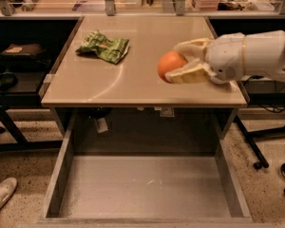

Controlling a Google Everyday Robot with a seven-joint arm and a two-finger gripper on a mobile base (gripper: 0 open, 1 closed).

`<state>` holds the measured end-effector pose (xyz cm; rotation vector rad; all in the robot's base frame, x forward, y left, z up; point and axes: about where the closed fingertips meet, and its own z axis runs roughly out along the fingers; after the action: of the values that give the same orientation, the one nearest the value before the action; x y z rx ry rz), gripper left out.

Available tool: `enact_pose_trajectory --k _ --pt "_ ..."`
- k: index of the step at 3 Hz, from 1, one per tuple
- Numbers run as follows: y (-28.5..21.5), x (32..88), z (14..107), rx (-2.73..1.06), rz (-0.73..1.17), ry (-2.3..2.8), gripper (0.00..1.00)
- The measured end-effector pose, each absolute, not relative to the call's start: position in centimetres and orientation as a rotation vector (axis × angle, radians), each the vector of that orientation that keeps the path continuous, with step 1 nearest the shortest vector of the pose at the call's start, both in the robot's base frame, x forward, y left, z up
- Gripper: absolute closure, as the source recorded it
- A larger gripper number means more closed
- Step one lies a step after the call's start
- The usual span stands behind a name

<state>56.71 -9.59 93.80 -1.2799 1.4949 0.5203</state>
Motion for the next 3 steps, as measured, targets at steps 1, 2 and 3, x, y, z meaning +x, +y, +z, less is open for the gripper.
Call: enact_pose_trajectory --k 1,2,3 --pt "-12.5 50.3 92.5 -1.314 0.406 1.557 1.00" --pt "-13.6 44.7 88.0 -1.340 0.344 1.675 1.00" --pt "-12.6 41.7 82.2 -1.355 0.352 1.780 1.00"
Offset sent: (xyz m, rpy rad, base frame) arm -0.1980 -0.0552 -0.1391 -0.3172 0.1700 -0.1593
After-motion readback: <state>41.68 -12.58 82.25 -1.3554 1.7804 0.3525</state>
